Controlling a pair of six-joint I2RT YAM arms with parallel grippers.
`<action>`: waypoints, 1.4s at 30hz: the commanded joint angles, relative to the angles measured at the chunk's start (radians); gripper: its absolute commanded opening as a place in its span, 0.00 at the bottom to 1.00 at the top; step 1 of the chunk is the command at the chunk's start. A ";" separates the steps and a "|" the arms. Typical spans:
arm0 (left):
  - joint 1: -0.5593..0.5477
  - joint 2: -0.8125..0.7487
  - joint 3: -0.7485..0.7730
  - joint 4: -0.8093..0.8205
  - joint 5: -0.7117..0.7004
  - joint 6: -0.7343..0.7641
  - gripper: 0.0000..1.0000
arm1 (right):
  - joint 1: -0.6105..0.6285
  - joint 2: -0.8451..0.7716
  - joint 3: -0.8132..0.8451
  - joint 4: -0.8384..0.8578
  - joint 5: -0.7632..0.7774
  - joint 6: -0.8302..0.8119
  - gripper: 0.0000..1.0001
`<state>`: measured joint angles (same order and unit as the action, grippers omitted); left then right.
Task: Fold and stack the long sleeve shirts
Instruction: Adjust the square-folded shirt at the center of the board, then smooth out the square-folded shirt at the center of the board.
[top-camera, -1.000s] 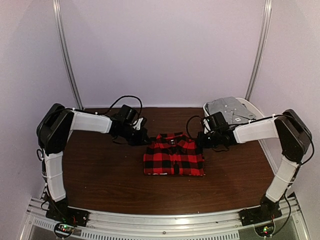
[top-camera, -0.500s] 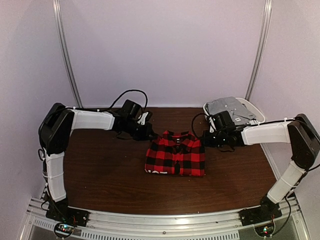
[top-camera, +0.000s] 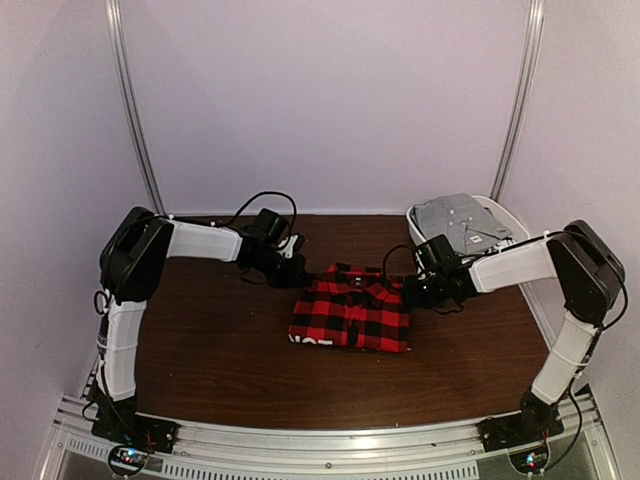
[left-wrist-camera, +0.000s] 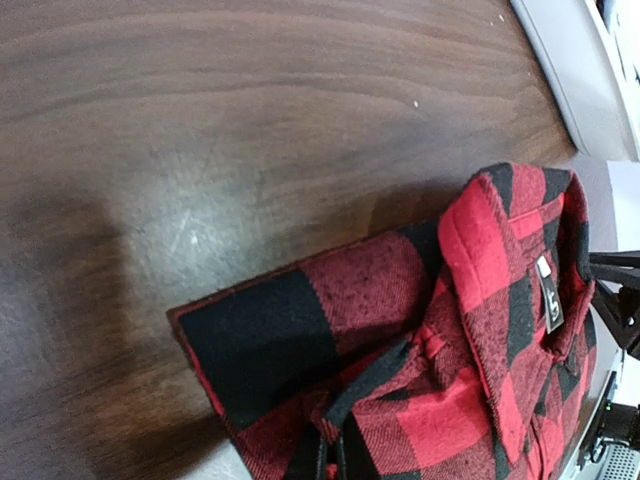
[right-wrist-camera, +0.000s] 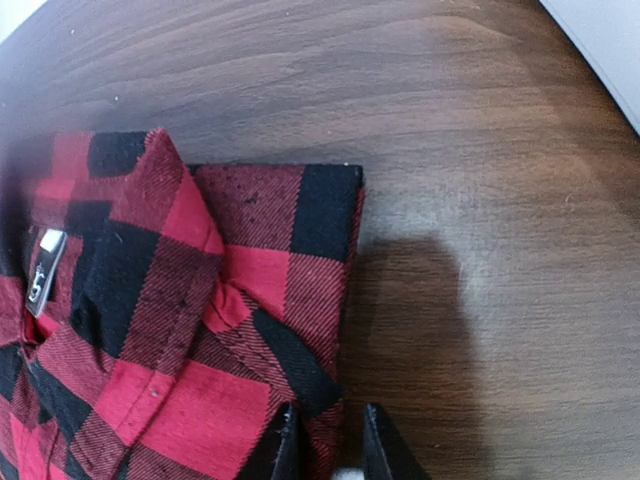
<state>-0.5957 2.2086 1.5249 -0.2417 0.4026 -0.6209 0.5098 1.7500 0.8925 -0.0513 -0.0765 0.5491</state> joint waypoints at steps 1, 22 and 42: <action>0.011 -0.037 0.021 -0.030 -0.100 0.020 0.05 | -0.007 -0.031 0.036 -0.058 0.070 -0.026 0.28; -0.018 -0.208 -0.168 -0.031 -0.088 0.000 0.50 | 0.217 -0.146 -0.024 -0.130 0.083 0.050 0.19; -0.079 -0.136 -0.189 -0.031 -0.104 -0.025 0.53 | 0.217 -0.176 -0.146 -0.060 0.052 0.073 0.33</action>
<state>-0.6533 2.0441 1.3346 -0.3023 0.2947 -0.6304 0.7288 1.6135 0.7521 -0.1074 -0.0315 0.6205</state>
